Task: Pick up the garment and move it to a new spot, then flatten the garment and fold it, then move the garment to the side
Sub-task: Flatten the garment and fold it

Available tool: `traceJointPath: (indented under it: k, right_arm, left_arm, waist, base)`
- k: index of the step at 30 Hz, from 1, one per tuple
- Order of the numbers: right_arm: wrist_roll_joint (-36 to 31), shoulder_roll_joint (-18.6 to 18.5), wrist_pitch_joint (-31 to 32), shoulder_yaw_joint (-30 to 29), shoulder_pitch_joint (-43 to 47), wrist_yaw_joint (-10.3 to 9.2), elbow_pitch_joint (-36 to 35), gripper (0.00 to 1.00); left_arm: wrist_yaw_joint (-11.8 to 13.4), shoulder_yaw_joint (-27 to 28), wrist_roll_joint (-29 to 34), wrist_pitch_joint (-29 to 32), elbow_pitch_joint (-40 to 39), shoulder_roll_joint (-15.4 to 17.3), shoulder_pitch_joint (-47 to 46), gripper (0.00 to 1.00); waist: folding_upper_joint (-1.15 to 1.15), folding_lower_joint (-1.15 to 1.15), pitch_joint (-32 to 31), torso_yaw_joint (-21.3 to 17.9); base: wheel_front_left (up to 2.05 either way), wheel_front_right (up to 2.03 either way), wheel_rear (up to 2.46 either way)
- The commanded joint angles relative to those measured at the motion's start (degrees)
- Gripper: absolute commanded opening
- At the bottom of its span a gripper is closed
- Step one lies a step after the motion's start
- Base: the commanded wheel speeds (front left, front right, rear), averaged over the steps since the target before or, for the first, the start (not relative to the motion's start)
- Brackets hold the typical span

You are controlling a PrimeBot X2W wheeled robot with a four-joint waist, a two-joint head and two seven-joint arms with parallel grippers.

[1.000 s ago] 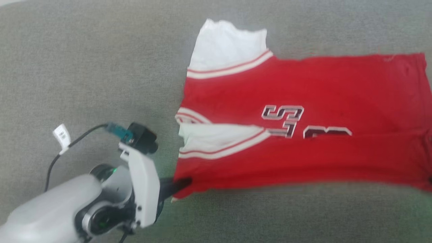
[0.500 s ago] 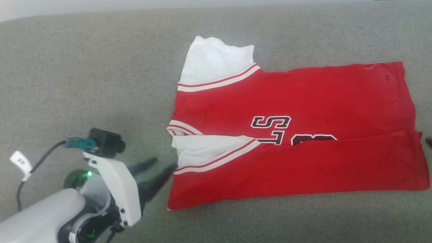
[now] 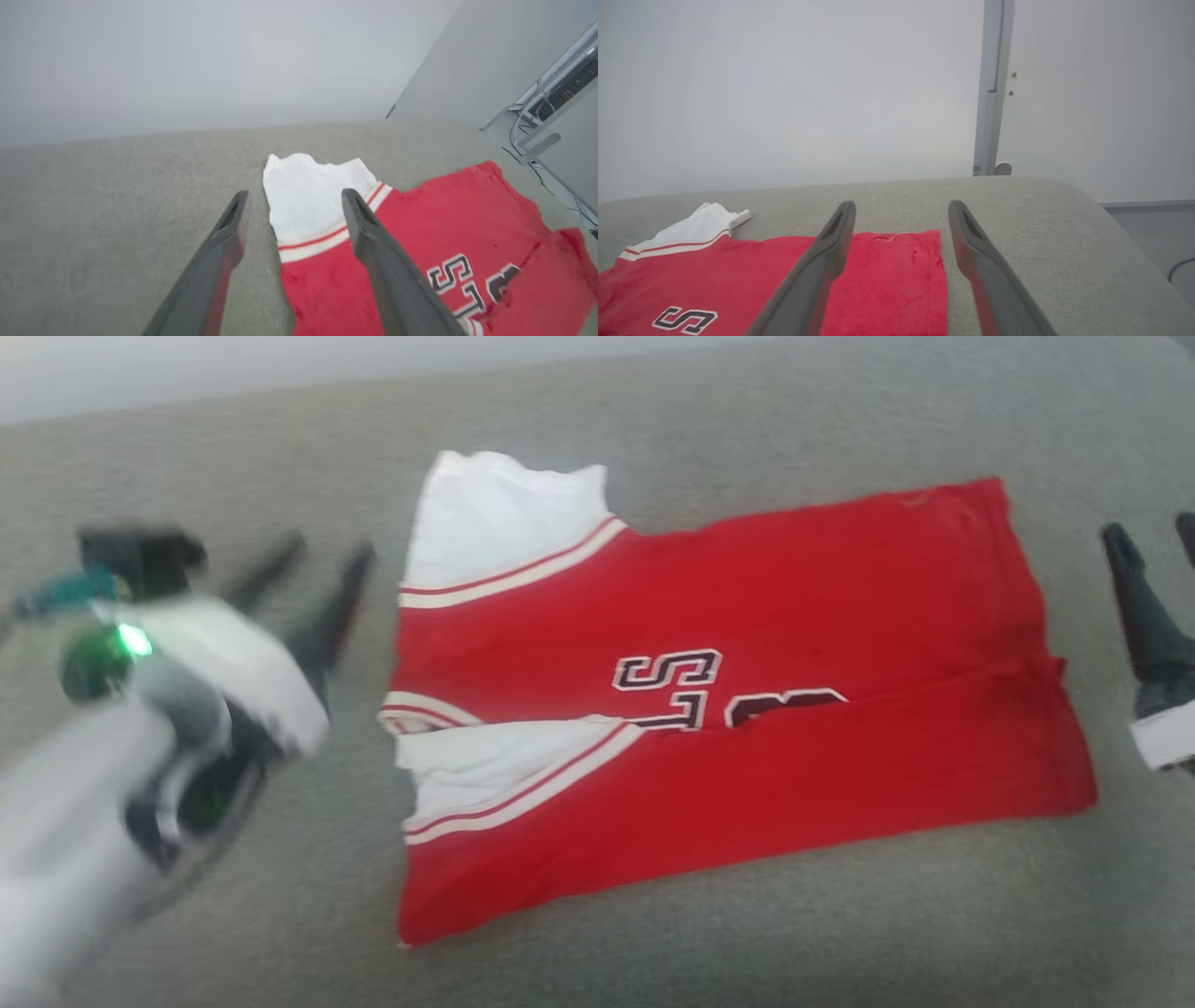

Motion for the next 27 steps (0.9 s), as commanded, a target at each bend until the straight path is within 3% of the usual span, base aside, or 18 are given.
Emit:
traceJointPath:
  k: [1, 4, 10, 13, 16, 21, 23, 27]
  right_arm:
    - [-1.80, 2.19, -0.37, -1.80, 1.33, -0.02, -1.74, 1.00]
    - [-3.92, 5.72, -0.34, -4.51, 3.03, -0.02, -5.18, 1.00]
    - [-5.69, 8.59, -0.36, -5.28, 3.94, -0.02, -7.38, 1.00]
    - [-5.71, 9.51, -0.37, -5.83, 3.61, -0.02, -7.79, 1.00]
    - [-5.67, 10.13, -0.37, -6.38, 3.58, -0.02, -7.98, 1.00]
    - [-5.30, 10.26, -0.37, -6.45, 3.78, -0.02, -8.06, 1.00]
    - [-5.17, 10.31, -0.37, -6.41, 3.56, -0.02, -7.97, 1.00]
    - [-4.87, 9.84, -0.37, -5.69, 3.05, -0.02, -7.93, 1.00]
  left_arm:
    - [-0.26, 0.67, 1.78, -0.07, 2.97, -0.66, -3.37, 1.00]
    - [-1.03, 0.67, 2.76, 2.47, 9.83, -2.89, -9.31, 1.00]
    - [-2.65, -0.15, 3.59, 11.79, 23.48, -6.04, -21.07, 1.00]
    - [-3.37, -1.86, 3.57, 19.53, 28.99, -6.73, -25.68, 1.00]
    - [-3.67, -3.93, 1.33, 31.46, 33.28, -8.10, -28.45, 1.00]
    - [-3.32, -6.60, -0.20, 46.77, 36.14, -8.00, -32.22, 1.00]
    - [-3.54, -7.57, 0.08, 49.74, 36.08, -8.07, -32.95, 1.00]
    - [-4.05, -7.92, 1.20, 49.38, 35.83, -8.41, -33.96, 1.00]
  waist:
    - [0.00, 0.00, 1.85, -2.59]
    - [0.00, 0.00, 3.59, -5.07]
    - [0.00, 0.00, 7.09, -9.88]
    - [0.00, 0.00, 8.58, -11.77]
    - [0.00, 0.00, 9.57, -12.95]
    - [0.00, 0.00, 10.75, -13.94]
    - [0.00, 0.00, 11.28, -14.08]
    - [0.00, 0.00, 12.42, -13.86]
  base:
    - [0.00, 0.00, 0.00]
    - [0.00, 0.00, 0.00]
    - [0.00, 0.00, 0.00]
    - [0.00, 0.00, 0.00]
    - [0.00, 0.00, 0.00]
    - [0.00, 0.00, 0.00]
    - [0.00, 0.00, 0.00]
    - [0.00, 0.00, 0.00]
